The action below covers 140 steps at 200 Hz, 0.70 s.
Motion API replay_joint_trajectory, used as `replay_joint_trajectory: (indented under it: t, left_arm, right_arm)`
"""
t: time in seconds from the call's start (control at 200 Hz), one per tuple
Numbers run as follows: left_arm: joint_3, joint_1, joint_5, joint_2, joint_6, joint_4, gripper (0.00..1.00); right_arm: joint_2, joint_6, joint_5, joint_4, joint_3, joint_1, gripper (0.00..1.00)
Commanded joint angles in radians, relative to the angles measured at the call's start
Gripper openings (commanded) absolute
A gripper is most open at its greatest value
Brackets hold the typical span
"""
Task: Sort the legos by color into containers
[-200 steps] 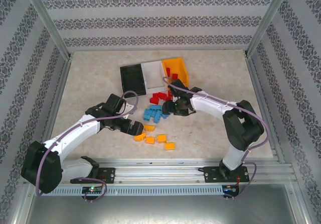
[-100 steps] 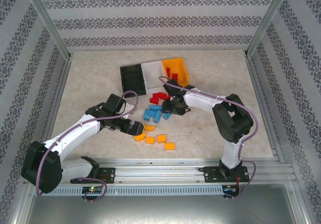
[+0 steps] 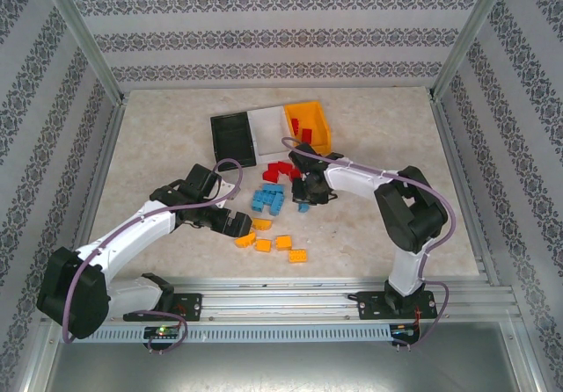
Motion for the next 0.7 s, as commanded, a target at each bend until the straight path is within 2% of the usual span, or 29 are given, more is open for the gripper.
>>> replay_joint_trajectory:
  t: [0.0, 0.15, 0.255, 0.694]
  left_arm:
    - [0.024, -0.011, -0.016, -0.021, 0.026, -0.034, 1.0]
    - [0.023, -0.012, -0.014, -0.021, 0.025, -0.033, 1.0]
    - [0.024, -0.011, -0.013, -0.019, 0.025, -0.032, 1.0]
    - [0.019, -0.016, -0.004, -0.015, 0.025, -0.029, 1.0]
  right_arm:
    - [-0.076, -0.009, 0.041, -0.008, -0.008, 0.01, 0.09]
    - [-0.126, -0.038, 0.023, -0.003, 0.036, 0.011, 0.09]
    - [-0.108, -0.076, 0.024, -0.02, 0.147, 0.009, 0.09]
    - [0.318, -0.192, 0.006, -0.169, 0.787, -0.076, 0.09]
